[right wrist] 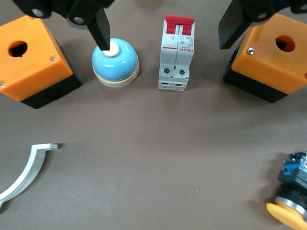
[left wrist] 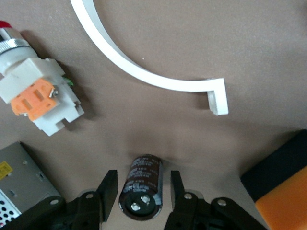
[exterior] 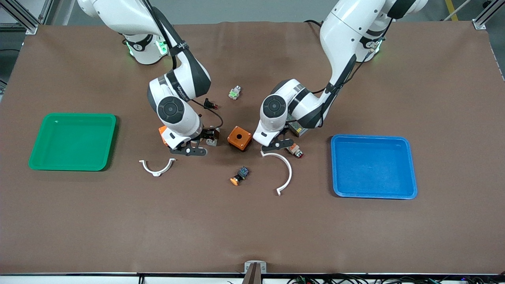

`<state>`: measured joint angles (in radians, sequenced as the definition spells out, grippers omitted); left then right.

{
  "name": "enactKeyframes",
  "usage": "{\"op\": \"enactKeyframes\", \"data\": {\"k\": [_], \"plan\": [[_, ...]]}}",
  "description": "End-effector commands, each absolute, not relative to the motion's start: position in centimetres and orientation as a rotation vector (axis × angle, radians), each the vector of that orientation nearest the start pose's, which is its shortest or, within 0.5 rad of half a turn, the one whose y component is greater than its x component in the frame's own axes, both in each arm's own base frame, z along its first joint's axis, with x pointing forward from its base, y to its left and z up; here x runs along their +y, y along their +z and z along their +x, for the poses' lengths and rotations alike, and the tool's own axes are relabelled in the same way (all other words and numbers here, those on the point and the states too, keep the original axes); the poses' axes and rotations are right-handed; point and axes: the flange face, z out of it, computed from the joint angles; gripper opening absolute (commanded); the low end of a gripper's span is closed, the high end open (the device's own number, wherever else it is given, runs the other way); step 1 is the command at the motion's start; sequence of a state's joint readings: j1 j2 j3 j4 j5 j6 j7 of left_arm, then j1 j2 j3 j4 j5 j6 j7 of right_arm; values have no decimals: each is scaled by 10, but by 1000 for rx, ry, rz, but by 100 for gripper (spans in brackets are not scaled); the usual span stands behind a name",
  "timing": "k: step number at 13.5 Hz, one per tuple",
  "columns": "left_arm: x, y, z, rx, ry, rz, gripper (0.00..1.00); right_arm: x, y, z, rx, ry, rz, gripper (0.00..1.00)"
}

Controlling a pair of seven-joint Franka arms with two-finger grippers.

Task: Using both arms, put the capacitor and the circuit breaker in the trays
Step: 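Grasp the capacitor with the left gripper while the right gripper grasps the breaker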

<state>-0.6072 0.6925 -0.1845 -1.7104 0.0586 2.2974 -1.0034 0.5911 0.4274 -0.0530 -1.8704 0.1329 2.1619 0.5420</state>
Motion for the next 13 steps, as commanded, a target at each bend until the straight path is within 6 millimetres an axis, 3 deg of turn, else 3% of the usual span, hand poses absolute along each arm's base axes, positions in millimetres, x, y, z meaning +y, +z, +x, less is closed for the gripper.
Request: {"op": "enactKeyframes", "data": {"k": [1, 2, 3, 5, 7, 9, 13], "plan": [[-467, 188, 473, -343, 144, -3095, 22, 334, 268, 525, 168, 258, -3130, 100], [-467, 192, 474, -348, 137, -3099, 7, 336, 262, 523, 168, 271, -3134, 100], [-466, 197, 477, -355, 130, -3103, 1, 338, 258, 521, 183, 279, -3138, 100], [-454, 230, 494, -391, 76, -3121, 0, 349, 251, 514, 197, 290, -3147, 100], [-431, 279, 516, -440, 34, -3124, 0, 352, 239, 508, 221, 287, -3151, 100], [-394, 304, 536, -474, 47, -3088, 0, 354, 230, 502, 219, 274, -3152, 100], [-288, 328, 592, -440, 39, -3059, 0, 353, 223, 499, 219, 283, -3156, 98]]}}
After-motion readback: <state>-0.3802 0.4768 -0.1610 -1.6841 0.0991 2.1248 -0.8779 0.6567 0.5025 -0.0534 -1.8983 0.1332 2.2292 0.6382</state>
